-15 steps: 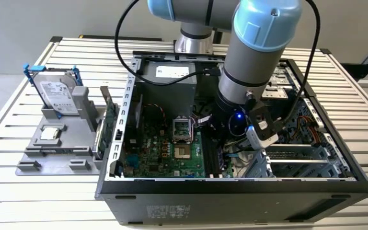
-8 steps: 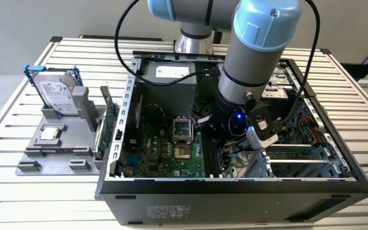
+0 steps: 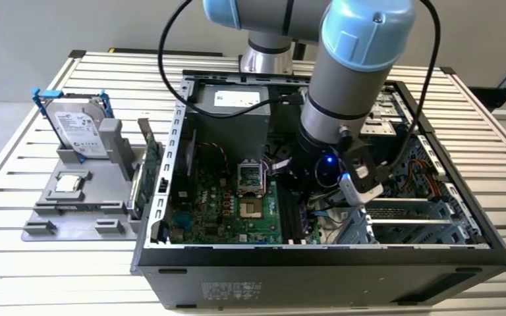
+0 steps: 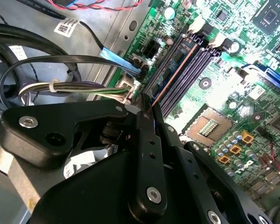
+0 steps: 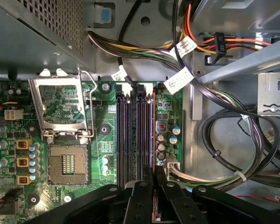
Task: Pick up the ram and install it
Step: 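Insert the ram into the slot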
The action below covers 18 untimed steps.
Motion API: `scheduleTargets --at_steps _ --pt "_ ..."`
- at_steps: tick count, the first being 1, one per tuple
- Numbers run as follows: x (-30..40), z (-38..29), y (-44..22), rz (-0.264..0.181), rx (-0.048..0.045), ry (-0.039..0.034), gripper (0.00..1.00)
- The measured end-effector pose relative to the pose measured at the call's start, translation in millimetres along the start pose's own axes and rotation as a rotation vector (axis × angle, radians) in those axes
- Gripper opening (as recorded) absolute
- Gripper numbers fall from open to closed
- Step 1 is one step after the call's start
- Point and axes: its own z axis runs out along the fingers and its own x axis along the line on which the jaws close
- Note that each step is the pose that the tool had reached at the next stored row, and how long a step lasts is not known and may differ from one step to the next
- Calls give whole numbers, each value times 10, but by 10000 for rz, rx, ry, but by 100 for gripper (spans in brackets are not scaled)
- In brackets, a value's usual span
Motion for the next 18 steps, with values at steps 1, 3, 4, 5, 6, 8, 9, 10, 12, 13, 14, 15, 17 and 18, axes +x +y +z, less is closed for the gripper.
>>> scheduleTargets --at_steps 1,3,4,5,6,8,9,10,12,13,14,15,17,18 --pt "-7 0 0 0 -2 -1 0" --pt "-18 -7 0 -1 2 0 0" --pt "-19 -14 0 -1 0 2 0" --pt "-19 -19 0 1 -5 2 0" --pt "-19 -24 0 1 -13 2 0" --pt "-20 -29 -6 0 -41 2 0" --pt "-21 -29 -10 -2 -59 3 0" --pt "-21 -30 -15 -6 -82 4 0" --pt "-21 -30 -25 -21 -150 6 0" --pt "-20 -31 -28 -29 -154 7 0" --pt "-21 -30 -30 -43 -156 10 0" --pt "-21 -30 -30 -53 -157 12 0" --pt "-21 -30 -31 -69 -158 20 0" --pt "-21 -30 -33 -76 -157 24 0"
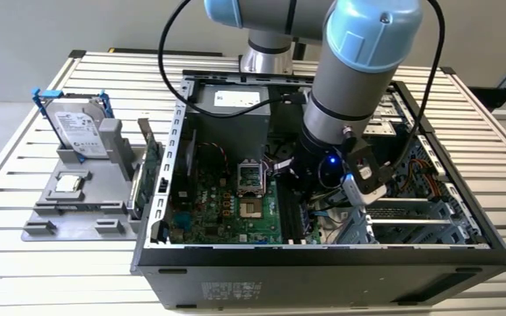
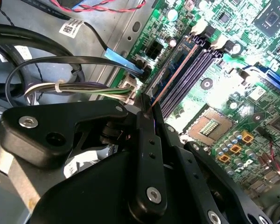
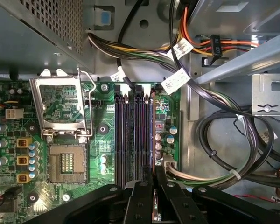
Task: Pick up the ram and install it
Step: 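Insert the ram into the slot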
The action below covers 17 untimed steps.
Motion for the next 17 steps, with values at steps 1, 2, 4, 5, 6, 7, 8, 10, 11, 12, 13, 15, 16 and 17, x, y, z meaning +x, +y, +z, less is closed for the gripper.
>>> scheduleTargets --at_steps 1,2,4,5,6,7,8,10,11,12,13,15,16,17 --pt "0 0 -2 -8 1 2 0" --pt "0 -1 -8 -14 2 6 0" --pt "0 -1 -16 -26 1 11 0" --pt "0 -1 -17 -30 1 11 0" --pt "1 -1 -19 -35 1 11 0" --pt "1 -1 -19 -40 0 12 0" --pt "3 -1 -19 -44 0 12 0" --pt "8 0 -20 -49 0 12 0" --pt "11 1 -20 -50 0 12 0" --pt "15 1 -21 -54 0 12 0" --pt "15 1 -21 -57 0 12 0" --pt "16 6 -23 -63 0 13 0" --pt "16 9 -23 -64 1 13 0" --pt "16 12 -23 -68 1 13 0"
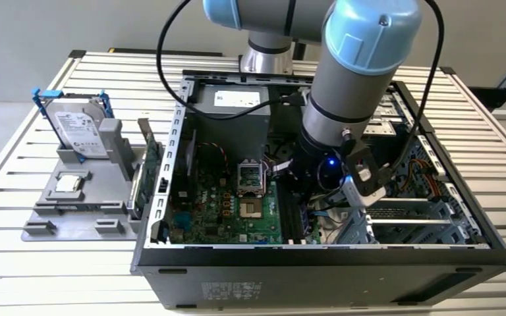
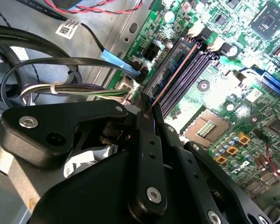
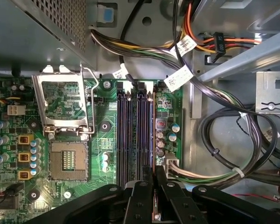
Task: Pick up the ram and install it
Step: 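Insert the ram into the slot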
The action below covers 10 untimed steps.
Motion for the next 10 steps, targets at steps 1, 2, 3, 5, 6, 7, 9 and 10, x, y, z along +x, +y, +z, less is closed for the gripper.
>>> scheduleTargets --at_steps 1,2,3,5,6,7,9,10 --pt "0 3 0 -5 -1 0 0" --pt "1 4 0 -10 1 1 0" --pt "2 6 -1 -15 1 1 0" --pt "3 11 -1 -23 -1 0 0" --pt "5 13 -1 -26 0 1 0" --pt "7 14 -1 -29 0 1 0" --pt "12 17 -2 -38 0 1 0" --pt "13 18 -2 -41 0 1 0"
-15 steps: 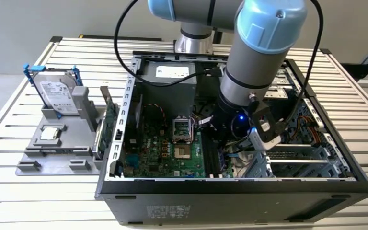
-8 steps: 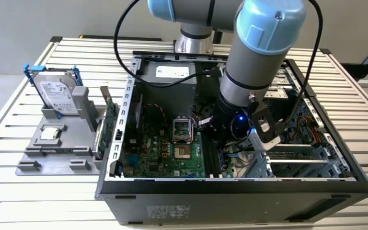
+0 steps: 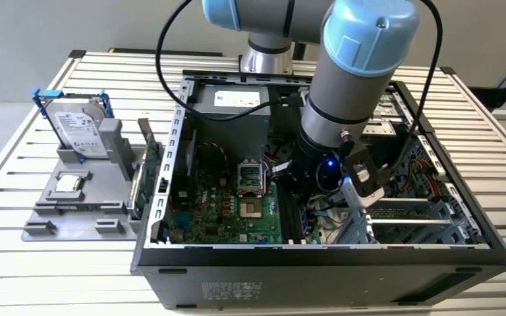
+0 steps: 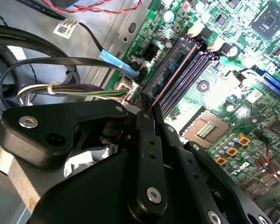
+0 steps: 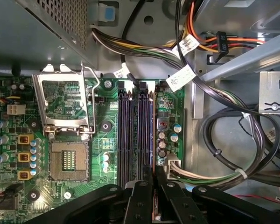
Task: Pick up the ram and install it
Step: 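Insert the ram into the slot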
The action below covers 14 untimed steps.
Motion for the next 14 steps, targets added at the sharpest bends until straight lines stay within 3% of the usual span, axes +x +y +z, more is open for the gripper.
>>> scheduleTargets --at_steps 14 --pt "2 33 -1 -24 1 1 0"
